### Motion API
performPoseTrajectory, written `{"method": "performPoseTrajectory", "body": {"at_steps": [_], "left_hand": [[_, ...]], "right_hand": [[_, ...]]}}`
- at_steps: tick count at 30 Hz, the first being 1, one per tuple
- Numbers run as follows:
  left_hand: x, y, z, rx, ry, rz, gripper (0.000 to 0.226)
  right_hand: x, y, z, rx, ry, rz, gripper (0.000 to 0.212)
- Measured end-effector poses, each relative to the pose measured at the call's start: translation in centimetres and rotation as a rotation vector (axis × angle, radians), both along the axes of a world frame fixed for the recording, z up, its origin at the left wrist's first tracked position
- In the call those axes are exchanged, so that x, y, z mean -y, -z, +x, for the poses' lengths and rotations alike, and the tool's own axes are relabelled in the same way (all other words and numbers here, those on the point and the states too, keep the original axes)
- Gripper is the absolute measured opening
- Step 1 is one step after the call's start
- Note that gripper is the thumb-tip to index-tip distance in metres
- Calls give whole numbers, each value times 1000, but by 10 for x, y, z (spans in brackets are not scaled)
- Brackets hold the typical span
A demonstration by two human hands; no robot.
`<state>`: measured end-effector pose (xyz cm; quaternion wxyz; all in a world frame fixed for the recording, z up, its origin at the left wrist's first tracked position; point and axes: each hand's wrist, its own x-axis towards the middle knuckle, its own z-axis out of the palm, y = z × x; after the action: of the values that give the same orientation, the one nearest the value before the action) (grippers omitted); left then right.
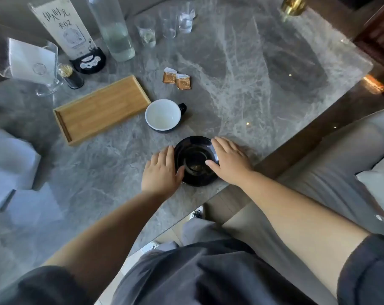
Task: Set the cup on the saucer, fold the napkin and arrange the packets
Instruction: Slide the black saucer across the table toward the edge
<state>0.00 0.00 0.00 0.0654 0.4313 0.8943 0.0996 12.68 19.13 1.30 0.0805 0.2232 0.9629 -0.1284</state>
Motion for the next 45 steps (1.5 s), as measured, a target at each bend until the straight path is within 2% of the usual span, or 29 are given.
{"method": "performPoseTrajectory", "body": {"at_steps": [4,8,11,17,27,31,35,45], "left_hand": [[-7,4,-2,143,-174,-45,61],[-12,5,0,145,-208,-112,39],[-15,9,1,181,-241,-137,35],[-19,9,1,300,-307,-94,30],[-3,-15,-4,451,-388,118,30],[22,-32,-11,472,-416,182,24],[62,-40,-21,425,-489,209,29],[201,-43,-40,338,-713,246,33]], "right_hand": [[-3,4,-4,30,99,-61,71],[-6,6,-10,83,126,-89,68],[-6,8,-13,97,157,-59,61],[-9,15,-17,105,206,-11,38],[-3,0,-19,-29,276,-130,32],[17,-13,-34,-97,248,-145,29],[48,-24,-59,-123,177,-189,30],[171,-30,-129,-76,-45,-273,30]]}}
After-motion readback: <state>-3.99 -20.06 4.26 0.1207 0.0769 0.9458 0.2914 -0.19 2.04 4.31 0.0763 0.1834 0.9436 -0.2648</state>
